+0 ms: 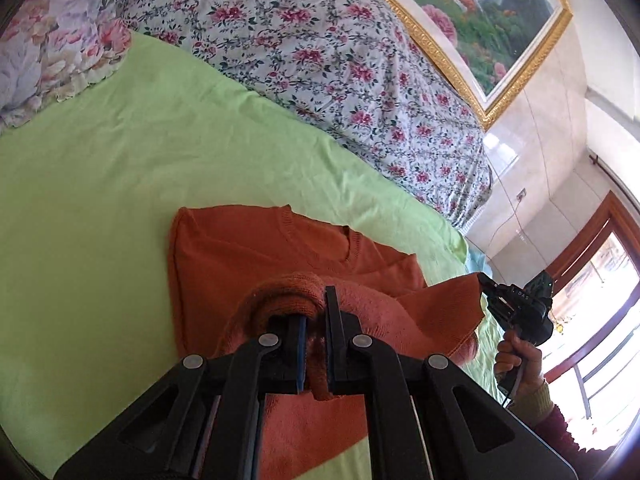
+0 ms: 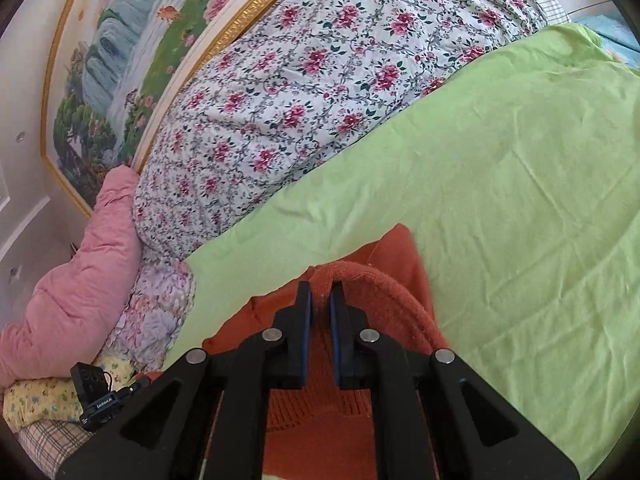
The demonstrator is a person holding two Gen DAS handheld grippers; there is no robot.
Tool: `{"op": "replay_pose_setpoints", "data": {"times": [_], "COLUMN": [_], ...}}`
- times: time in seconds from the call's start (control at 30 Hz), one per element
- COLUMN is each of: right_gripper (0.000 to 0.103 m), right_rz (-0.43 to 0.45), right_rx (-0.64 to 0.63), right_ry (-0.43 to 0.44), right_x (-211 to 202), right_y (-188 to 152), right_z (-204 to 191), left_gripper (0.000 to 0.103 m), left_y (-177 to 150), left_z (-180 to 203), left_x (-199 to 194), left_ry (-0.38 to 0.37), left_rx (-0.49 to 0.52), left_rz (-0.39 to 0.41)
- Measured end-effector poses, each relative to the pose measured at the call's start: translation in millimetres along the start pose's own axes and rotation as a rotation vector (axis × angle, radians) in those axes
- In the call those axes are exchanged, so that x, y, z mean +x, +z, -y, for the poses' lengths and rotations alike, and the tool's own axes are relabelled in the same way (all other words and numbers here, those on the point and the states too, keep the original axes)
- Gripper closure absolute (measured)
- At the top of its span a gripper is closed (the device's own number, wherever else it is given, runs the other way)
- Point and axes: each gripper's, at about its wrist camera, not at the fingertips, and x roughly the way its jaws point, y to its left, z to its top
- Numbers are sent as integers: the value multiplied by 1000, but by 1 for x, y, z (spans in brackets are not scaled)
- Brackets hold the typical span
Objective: Fold small clothes
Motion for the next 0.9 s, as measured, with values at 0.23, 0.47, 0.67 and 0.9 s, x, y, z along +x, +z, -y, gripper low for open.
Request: {"op": "replay_pose_setpoints", "data": {"times": [0.23,0.47,0.67,0.9], "right_gripper": [94,90,63,63], "right_rz": [-70,-134,-95,-324], "right_rx": [1,-25,-30,-323], "right_ry": [-121,-200,-184,-10], "right_x": [60,87,55,45], "right_y": [13,5,-3,-64], "right_z": [21,35,28,-33], "left_gripper": [98,97,87,64], "left_y": [12,1,-22,-81], "left_z": [-49,-73,-41,30], "left_x": [51,74,29,57], "left_ry": [64,120,109,57], "left_rx": [-88,-118,-9,210], "left_rz": [-54,-122,-153,-377]}}
